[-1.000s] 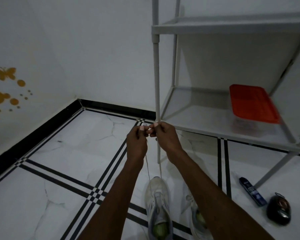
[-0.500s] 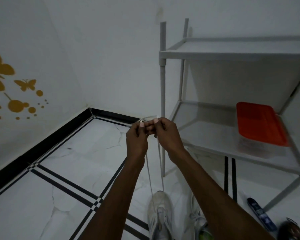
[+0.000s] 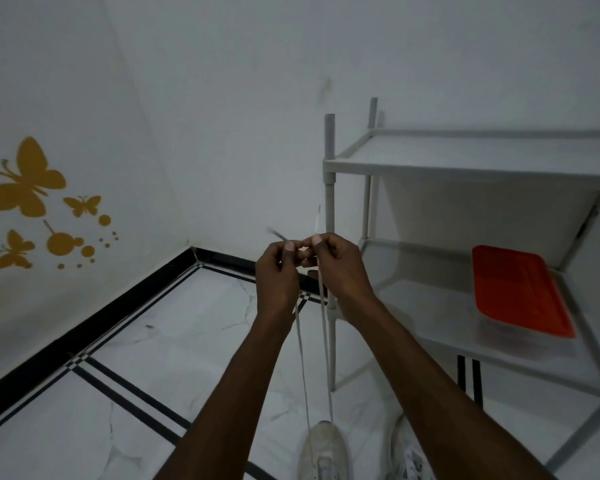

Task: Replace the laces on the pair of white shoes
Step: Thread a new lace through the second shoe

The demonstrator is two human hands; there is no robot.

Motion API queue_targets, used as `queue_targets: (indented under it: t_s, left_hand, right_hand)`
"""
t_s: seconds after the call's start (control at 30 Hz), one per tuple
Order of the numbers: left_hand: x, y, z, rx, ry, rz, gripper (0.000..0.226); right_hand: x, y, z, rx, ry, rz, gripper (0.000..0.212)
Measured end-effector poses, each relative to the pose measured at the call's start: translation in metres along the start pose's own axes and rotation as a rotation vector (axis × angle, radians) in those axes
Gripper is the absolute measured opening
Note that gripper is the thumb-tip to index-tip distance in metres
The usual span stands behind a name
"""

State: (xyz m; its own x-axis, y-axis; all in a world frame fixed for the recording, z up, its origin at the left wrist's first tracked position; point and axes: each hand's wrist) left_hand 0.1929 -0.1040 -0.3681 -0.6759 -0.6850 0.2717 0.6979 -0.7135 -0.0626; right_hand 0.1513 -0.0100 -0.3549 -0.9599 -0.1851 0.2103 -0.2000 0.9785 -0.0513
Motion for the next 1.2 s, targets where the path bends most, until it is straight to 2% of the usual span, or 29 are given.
queue_targets:
  t_s: [0.27,0.67,0.9,1.07,1.2]
  left_hand:
    - [0.005,0.001,0.023,-0.016,-0.035,0.026,0.021]
    - [-0.005,0.007,0.027,-0.147,0.007,0.039,0.019]
    - [-0.005,0.006,0.028,-0.173,-0.001,0.010,0.020]
    - [-0.012,0.013,0.010,-0.120,0.019,0.007,0.016]
    - [-0.032,0.034,-0.045,0.044,0.059,0.022,0.022]
  right_hand:
    - [0.003,0.000,-0.022,-0.046,0.126,0.023,0.019]
    - [0.000,-0.013,-0.020,0.104,0.007,0.041,0.016]
    - [0.001,-0.008,-0.022,0.096,0.025,0.033,0.017]
    - [-0.007,-0.001,-0.005,0.082,0.015,0.009,0.018]
    - [-0.029,0.012,0.047,-0.033,-0.023,-0.033,0.017]
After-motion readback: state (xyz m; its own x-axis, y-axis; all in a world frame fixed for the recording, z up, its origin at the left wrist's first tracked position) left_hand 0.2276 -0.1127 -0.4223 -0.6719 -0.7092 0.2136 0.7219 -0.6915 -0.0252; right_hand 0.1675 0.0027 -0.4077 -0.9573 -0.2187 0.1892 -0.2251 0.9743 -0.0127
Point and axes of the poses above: each hand's wrist, its own x-axis towards the middle knuckle, its own y-axis out of the back of the hand, z = x × y, and after that the axes turned 5 degrees about z, right-handed
